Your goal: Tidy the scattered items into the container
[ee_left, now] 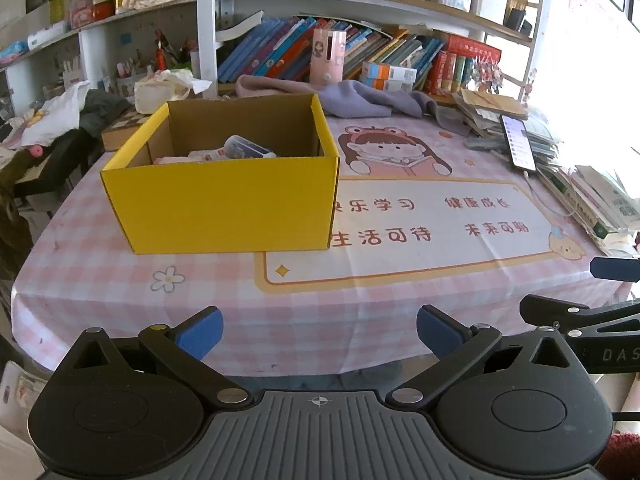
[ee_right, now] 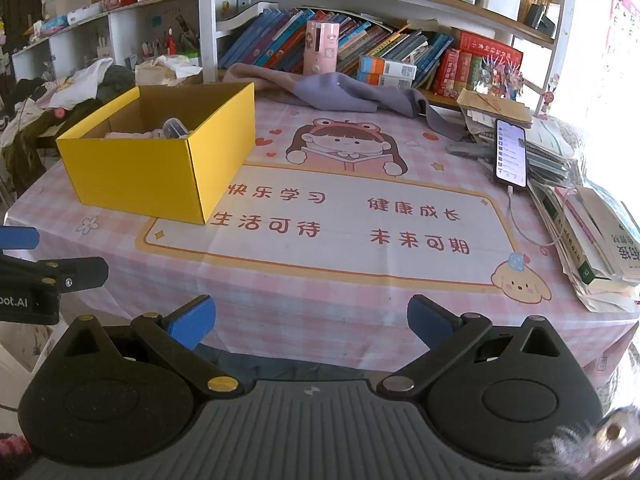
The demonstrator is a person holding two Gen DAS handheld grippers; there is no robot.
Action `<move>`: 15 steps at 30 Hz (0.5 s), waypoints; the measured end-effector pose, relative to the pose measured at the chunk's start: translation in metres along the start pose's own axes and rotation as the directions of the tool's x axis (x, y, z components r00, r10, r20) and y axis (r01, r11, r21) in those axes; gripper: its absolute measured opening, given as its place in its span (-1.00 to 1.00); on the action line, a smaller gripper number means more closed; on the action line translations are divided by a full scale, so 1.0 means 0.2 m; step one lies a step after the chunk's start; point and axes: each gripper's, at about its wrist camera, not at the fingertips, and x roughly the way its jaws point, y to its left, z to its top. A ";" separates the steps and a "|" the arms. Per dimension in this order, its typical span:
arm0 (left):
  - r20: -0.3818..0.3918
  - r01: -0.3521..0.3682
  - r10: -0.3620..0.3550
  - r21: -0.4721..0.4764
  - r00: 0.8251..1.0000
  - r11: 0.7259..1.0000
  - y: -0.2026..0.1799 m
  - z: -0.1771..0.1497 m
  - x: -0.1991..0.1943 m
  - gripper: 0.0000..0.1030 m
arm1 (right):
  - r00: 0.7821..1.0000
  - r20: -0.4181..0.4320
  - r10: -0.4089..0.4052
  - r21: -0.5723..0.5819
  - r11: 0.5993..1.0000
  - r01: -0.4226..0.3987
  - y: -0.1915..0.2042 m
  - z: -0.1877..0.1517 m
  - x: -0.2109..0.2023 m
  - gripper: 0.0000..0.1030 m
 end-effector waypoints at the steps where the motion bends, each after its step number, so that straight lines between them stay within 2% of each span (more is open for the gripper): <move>1: 0.000 0.002 -0.002 0.001 1.000 1.000 0.00 0.00 0.00 1.00 | 1.000 0.000 0.000 0.000 1.000 0.000 0.00 0.00 0.00 1.00; 15: -0.008 0.009 -0.009 -0.021 1.000 1.000 0.02 0.00 0.01 1.00 | 1.000 -0.002 0.001 -0.001 1.000 -0.001 0.01 0.00 0.00 1.00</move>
